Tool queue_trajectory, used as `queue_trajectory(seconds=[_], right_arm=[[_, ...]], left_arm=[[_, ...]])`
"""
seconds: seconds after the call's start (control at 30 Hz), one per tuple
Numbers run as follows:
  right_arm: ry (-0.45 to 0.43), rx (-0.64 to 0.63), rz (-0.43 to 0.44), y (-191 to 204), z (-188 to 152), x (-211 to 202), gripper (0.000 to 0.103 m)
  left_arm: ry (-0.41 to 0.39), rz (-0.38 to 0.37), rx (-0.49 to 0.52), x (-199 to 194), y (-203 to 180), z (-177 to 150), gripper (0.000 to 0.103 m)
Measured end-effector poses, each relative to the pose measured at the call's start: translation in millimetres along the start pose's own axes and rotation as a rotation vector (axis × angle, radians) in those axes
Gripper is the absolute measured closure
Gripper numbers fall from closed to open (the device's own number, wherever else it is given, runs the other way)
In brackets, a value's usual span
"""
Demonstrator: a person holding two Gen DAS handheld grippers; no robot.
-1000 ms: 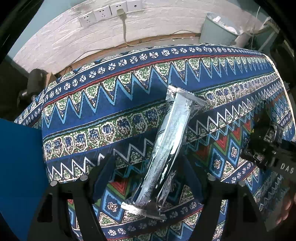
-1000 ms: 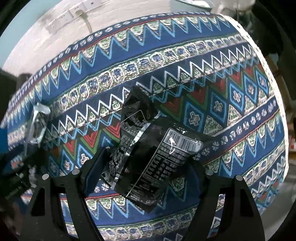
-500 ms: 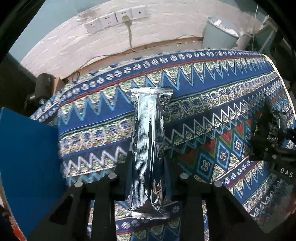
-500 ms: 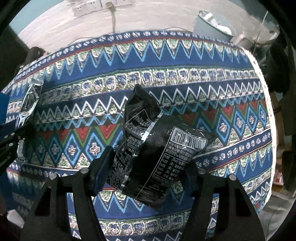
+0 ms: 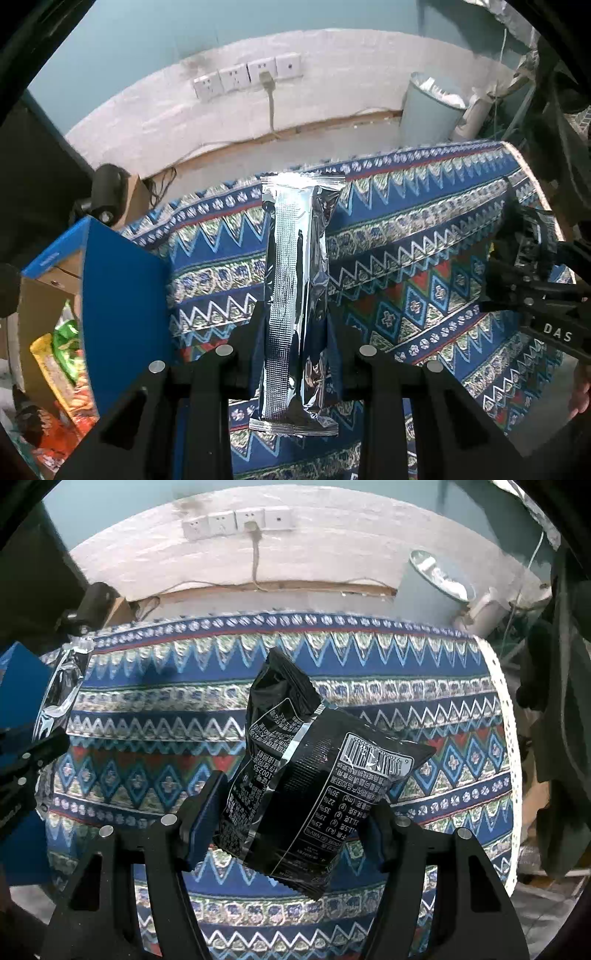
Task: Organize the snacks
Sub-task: 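Lift the silver stick and black bag and carry them over the box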
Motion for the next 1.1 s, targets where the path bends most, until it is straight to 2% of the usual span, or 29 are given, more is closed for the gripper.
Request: queue_trajectory(seconds=[0.23, 0.47, 0.67, 1.1], right_arm=[[-0.059, -0.038, 0.040, 16.8, 20.6, -13.6, 0.038], [-0.114, -0.094, 0.102, 60.7, 37.3, -36.6, 0.038], [-0.140, -0.160, 0.164, 105.3, 50.9, -51.4, 0.038], [-0.169, -0.326, 0.240, 202.5, 70.0, -68.5, 0.038]], left_arm=[[-0.075, 0.026, 0.013, -38.0, 10.3, 5.2, 0.074], [-0.119, 0.052, -0.013, -70.3, 37.0, 1.8, 0.074], [-0.140, 0.076, -0.080, -91.9, 75.5, -3.4, 0.074], [-0.159, 0.150, -0.218, -117.9, 160.9, -34.5, 0.074]])
Point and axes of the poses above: each gripper's, at about its wrist camera, not at the fingertips, and x roughly the way its jaws point, y to its left, z to its top, the point moved 10 cm from there along x, roughly the way its jaws point, and after that the axes turned 3 degrees about -y, right-handed, at the moved point
